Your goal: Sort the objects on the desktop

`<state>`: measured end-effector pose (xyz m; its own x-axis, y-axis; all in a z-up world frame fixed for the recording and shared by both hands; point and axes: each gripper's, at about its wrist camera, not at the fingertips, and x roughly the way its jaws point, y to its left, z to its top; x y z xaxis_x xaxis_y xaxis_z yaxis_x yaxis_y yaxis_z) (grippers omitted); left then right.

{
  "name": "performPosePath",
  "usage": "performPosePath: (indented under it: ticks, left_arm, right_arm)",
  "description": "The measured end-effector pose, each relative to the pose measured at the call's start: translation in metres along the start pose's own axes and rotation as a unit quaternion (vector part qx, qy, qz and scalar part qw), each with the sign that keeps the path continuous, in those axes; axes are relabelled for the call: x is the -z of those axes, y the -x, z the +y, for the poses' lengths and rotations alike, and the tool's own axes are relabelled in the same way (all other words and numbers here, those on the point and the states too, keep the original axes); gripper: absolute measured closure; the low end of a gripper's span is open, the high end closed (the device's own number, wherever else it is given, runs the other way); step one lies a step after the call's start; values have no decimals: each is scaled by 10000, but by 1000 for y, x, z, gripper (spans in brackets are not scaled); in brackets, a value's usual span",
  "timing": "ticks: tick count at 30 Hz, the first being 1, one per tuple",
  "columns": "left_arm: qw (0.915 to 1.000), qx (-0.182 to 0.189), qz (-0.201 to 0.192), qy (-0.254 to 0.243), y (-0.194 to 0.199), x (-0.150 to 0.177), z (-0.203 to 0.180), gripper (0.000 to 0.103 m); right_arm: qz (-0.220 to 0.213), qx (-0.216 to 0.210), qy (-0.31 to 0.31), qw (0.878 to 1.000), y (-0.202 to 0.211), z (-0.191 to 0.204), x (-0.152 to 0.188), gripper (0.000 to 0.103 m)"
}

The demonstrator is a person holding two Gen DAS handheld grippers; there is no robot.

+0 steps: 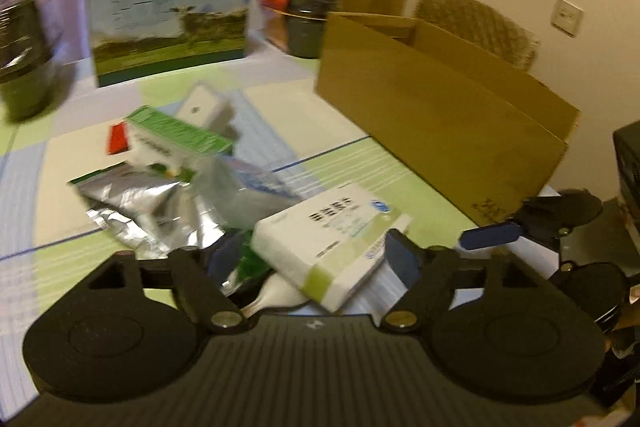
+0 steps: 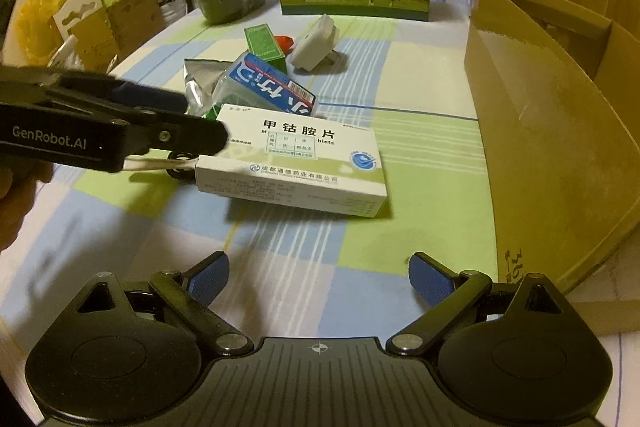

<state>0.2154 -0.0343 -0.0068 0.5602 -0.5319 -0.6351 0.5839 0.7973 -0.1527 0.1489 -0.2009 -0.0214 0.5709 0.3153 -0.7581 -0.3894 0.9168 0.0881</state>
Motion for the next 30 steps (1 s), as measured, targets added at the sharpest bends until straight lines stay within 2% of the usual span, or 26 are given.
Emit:
performPosePath:
  ticks: [9,11,13,15,17,19,23,27,28,30]
  left_arm:
    - [9992,377,2,92,-27,-4,7,16]
    - [9969,661,160,395,-26,-3,12,16]
    - [9893,1162,391,792,-24,-1,17,16]
    - [9853,1399,507,845,-19,3,14,16]
    - [9888,1220,479,717,-10,5,10,16]
    - [9943,824,353,572,3,7,8,16]
    - [9998,-23,117,186,29,11,12,16]
    - [9954,-837,432,-193,37,21,31,16]
    - [9932,-989,558,-256,37,25,34,16]
    - [9897,-1148,785,-336,33,32,41,16]
  right_arm:
    - [25,-24,7,10000,-2,-2,0,9]
    - [14,-24,8,10000,-1,-2,0,9]
    - [-2,-20,-2,10000,0,-3,0,9]
    - [-6,-20,-22,10000,1,-4,0,9]
    - [-19,-32,-72,10000,3,-4,1,9]
    - [-40,-109,-177,9998,4,-6,1,9]
    - [-103,-238,-441,9987,5,-7,-1,9]
    - [-174,-314,-894,9954,0,-8,-9,7]
    - [-194,-287,-1029,9941,-3,-8,-11,2]
    - [-221,-146,-1251,9918,-8,-6,-17,2]
